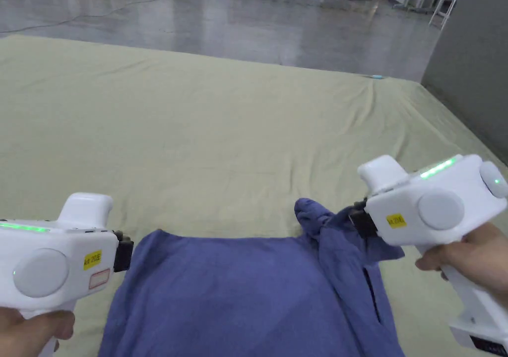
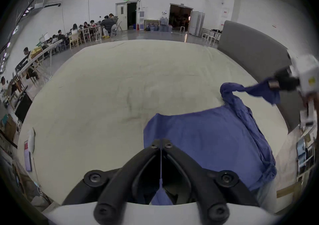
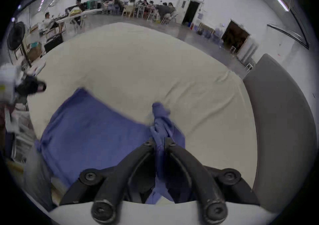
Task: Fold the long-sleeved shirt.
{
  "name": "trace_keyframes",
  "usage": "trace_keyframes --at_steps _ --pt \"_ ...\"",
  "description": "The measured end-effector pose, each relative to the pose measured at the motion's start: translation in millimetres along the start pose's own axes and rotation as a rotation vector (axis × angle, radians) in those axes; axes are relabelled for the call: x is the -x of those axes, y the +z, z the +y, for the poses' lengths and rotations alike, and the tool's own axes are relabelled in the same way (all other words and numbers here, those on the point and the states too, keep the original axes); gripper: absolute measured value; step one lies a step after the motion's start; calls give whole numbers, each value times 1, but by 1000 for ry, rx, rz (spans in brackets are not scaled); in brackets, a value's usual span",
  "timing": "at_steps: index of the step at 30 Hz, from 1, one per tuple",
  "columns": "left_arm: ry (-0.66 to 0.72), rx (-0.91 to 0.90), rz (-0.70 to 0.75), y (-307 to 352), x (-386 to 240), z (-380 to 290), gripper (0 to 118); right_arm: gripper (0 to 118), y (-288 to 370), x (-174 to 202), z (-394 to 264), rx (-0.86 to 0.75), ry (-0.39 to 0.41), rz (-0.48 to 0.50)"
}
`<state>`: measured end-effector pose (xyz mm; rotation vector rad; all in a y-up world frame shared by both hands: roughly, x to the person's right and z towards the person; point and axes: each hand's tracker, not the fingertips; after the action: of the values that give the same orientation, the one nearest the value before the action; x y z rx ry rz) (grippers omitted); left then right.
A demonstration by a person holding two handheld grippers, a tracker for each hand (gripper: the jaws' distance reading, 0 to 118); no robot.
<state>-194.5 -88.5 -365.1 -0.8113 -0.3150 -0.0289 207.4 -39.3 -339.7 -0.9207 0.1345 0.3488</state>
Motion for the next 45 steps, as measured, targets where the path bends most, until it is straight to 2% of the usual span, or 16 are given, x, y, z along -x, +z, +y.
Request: trace_keyframes --at_steps 7,13,14,17,19,20,21,23,31,34,35,40,42,43,44,45 --pt "11 24 1 26 -16 -34 0 5 -26 47 -115 226 -118 181" --pt "17 30 7 45 -18 -43 0 7 -49 64 -134 278 -123 187" --pt "21 26 8 49 -17 -45 0 19 -42 63 -133 269 -121 176" --pt "29 19 10 57 -13 -47 0 104 -14 54 -131 144 -169 157" --pt "39 17 12 60 -11 -49 0 105 9 47 -130 41 -204 168" --pt "42 20 11 58 -10 -49 0 103 14 42 -127 38 -239 150" --pt "44 22 10 57 -10 -48 0 87 17 40 -124 52 -261 133" --pt "44 26 11 51 -9 -45 0 0 22 36 -118 15 -265 108" --pt "75 42 -13 -35 7 12 0 0 4 27 -96 -9 -283 123" --pt "190 110 43 -92 22 36 92 0 -5 28 -90 -3 -256 101" --pt "198 146 82 -111 27 42 97 0 -9 25 -90 -1 -260 104" --pt "134 325 129 -181 27 43 91 0 -27 14 -89 42 -278 127" --pt "143 327 143 -187 21 37 59 0 -36 8 -87 63 -272 96" --pt "115 299 174 -180 16 36 58 0 -42 1 -83 71 -271 94" --pt "88 290 164 -177 13 39 42 0 -50 -6 -78 77 -274 97" --pt "60 282 147 -173 12 40 10 0 -57 -13 -73 82 -280 99"
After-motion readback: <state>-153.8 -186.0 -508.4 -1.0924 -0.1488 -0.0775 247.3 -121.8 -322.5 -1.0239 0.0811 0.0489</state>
